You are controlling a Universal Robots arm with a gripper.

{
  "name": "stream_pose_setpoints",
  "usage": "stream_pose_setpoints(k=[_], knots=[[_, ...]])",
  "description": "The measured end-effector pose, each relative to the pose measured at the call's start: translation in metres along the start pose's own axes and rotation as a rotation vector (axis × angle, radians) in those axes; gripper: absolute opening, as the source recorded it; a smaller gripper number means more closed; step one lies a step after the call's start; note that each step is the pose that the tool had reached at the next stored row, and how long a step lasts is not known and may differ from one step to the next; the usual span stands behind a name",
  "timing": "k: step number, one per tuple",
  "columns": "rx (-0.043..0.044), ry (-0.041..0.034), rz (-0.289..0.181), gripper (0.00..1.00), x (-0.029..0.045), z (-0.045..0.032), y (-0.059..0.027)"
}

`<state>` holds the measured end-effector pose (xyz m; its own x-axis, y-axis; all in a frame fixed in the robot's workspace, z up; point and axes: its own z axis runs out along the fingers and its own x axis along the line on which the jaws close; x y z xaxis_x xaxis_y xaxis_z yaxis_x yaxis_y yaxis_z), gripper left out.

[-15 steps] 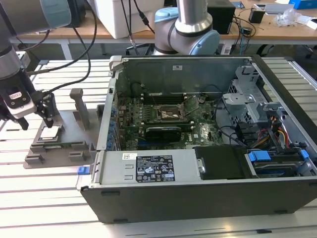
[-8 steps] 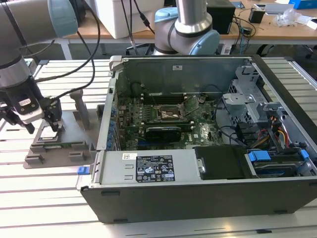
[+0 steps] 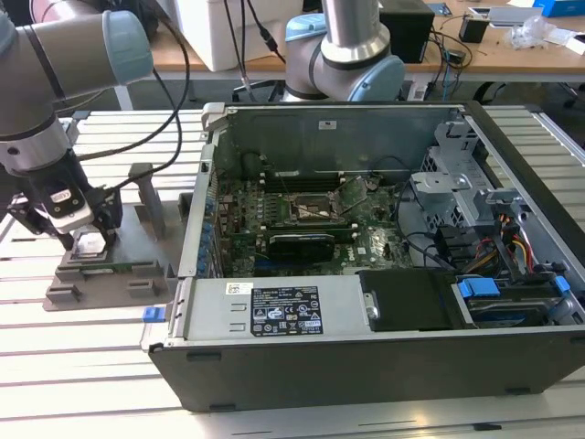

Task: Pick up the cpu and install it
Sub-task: 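Pick up the cpu and move it towards the insertion slot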

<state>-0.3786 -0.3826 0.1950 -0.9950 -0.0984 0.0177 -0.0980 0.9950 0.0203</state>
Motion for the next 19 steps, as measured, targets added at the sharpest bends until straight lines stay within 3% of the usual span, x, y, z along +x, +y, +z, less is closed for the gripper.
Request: stream_pose_setpoints(k=[7, 14, 17, 19], knots=[[0.0002, -0.0001, 0.003, 0.66, -0.0009, 0.0079, 0.0028], [0.0004, 0.0002, 0.01, 0.66, -0.0009, 0.0081, 0.0035], [0.0004, 0.0002, 0.01, 0.55, -0.0009, 0.008, 0.0035], [0.0004, 0.0002, 0.011, 0.55, -0.0009, 0.008, 0.0035]])
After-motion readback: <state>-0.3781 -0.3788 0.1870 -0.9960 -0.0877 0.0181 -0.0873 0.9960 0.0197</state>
